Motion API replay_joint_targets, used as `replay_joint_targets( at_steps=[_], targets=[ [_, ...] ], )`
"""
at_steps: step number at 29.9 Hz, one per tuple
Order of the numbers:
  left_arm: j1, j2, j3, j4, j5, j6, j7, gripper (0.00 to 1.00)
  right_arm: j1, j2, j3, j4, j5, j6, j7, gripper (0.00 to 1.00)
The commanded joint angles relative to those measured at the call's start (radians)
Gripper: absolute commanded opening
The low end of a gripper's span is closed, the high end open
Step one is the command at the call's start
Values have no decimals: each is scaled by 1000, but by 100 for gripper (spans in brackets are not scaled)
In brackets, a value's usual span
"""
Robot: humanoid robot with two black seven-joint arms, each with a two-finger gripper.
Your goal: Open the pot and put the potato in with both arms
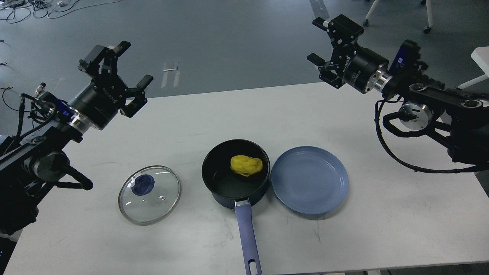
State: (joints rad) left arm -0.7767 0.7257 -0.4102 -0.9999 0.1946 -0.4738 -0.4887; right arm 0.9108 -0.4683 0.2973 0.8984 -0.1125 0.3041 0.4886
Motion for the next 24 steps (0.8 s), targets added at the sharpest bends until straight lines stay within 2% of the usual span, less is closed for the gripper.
replay_joint_targets(
  at_steps=[1, 3, 7, 14, 24],
  targets=[
    [34, -6, -1, 38, -46, -15, 0, 98, -99, -61, 40, 4, 22, 113, 0, 99],
    [48, -5, -4, 38, -70, -15, 0, 98, -133, -98, 42, 5, 23, 185, 0, 99],
    [74, -5, -4, 38, -80, -15, 0, 98, -187, -148, 42, 5, 24, 185, 0, 100],
    [86, -9, -6, 38, -81, -15, 0, 98, -277, -150, 42, -3, 22, 185, 0, 100],
    [88, -19, -6, 40, -80, -15, 0, 98, -308, -148, 43, -29, 24, 185, 0, 100]
  ],
)
